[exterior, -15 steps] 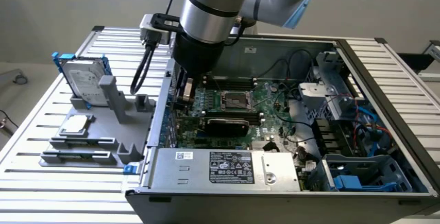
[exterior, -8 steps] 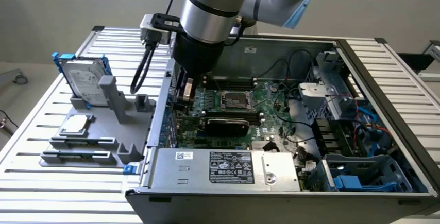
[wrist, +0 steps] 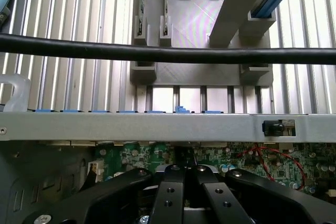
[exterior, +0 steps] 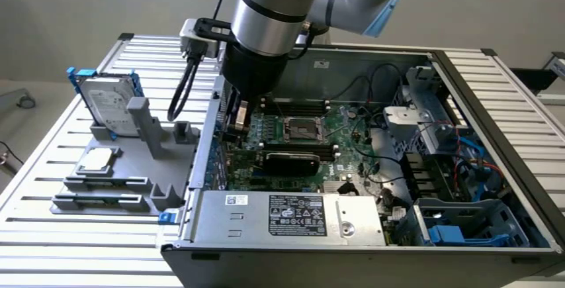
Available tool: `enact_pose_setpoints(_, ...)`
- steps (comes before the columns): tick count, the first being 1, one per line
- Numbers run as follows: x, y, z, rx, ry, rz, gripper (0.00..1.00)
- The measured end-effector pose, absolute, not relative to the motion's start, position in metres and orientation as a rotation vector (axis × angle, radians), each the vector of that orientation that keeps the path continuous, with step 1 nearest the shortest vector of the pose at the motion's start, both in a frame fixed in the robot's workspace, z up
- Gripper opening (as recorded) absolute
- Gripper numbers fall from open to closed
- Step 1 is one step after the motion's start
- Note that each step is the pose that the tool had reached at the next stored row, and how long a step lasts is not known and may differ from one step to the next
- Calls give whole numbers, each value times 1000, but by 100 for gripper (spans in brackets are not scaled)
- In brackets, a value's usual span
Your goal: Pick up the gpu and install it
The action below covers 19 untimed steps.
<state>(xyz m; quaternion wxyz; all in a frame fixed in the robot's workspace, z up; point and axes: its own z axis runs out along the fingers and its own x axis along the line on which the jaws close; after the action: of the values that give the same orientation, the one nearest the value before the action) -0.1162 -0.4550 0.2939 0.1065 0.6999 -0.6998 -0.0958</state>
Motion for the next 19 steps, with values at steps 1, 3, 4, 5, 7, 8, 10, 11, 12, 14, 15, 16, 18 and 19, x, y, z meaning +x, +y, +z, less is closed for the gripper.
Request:
enact_pose_setpoints(1, -116, -455, 294, 2060, -2062, -282, 11)
enact_pose_setpoints(3, -116, -455, 294, 2057, -2064, -283, 11)
enact_pose_setpoints(4, -116, -455, 294, 2055, -2066, -284, 11)
enact_pose_setpoints(5, -116, -455, 294, 2053, -2067, -284, 11)
enact_pose_setpoints(7, -116, -455, 294, 2049, -2070, -286, 11)
enact_pose_setpoints(8, -116, -454, 294, 2047, -2072, -287, 11)
enact_pose_setpoints(10, -116, -454, 294, 2042, -2073, -289, 11)
enact_pose_setpoints(11, -116, -454, 294, 2039, -2074, -291, 11)
enact_pose_setpoints(12, -116, -454, 294, 2036, -2075, -293, 11)
enact_pose_setpoints(14, -116, -454, 293, 2030, -2079, -296, 11)
enact_pose_setpoints(15, -116, -454, 293, 2028, -2080, -296, 11)
enact_pose_setpoints(16, -116, -454, 293, 2026, -2081, -295, 11)
enact_pose_setpoints(18, -116, -454, 292, 2022, -2083, -293, 11)
enact_pose_setpoints(19, -116, -454, 292, 2020, -2084, -291, 11)
